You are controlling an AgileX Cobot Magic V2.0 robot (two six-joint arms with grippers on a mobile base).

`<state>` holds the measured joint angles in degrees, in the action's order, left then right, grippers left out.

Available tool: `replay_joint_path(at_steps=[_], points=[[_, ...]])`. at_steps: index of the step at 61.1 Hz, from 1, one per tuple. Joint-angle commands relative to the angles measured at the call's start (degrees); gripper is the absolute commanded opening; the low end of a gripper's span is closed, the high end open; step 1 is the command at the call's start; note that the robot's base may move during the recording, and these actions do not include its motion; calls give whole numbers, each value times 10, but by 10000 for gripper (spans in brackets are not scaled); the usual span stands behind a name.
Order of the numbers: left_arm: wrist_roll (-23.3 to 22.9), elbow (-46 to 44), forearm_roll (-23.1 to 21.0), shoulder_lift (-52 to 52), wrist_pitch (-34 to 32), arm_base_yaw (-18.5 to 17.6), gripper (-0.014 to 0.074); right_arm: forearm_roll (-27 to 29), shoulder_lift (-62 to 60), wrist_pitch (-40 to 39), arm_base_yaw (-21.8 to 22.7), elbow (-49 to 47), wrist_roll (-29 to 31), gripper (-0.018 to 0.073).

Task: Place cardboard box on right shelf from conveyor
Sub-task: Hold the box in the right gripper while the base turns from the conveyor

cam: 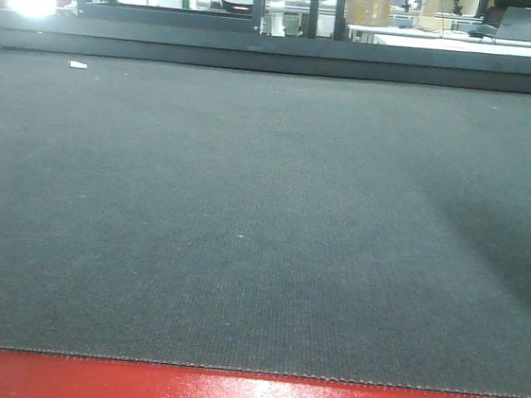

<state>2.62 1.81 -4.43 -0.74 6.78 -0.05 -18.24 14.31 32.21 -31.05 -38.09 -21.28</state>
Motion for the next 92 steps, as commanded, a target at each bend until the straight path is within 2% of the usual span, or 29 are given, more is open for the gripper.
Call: replay_joint_path(at_steps=[1, 92], points=[[0, 3, -3, -8, -50, -3, -116, -17, 6, -51, 4, -15, 5, 246], [0, 4, -3, -8, -49, -1, -116, -17, 6, -51, 4, -15, 5, 246]])
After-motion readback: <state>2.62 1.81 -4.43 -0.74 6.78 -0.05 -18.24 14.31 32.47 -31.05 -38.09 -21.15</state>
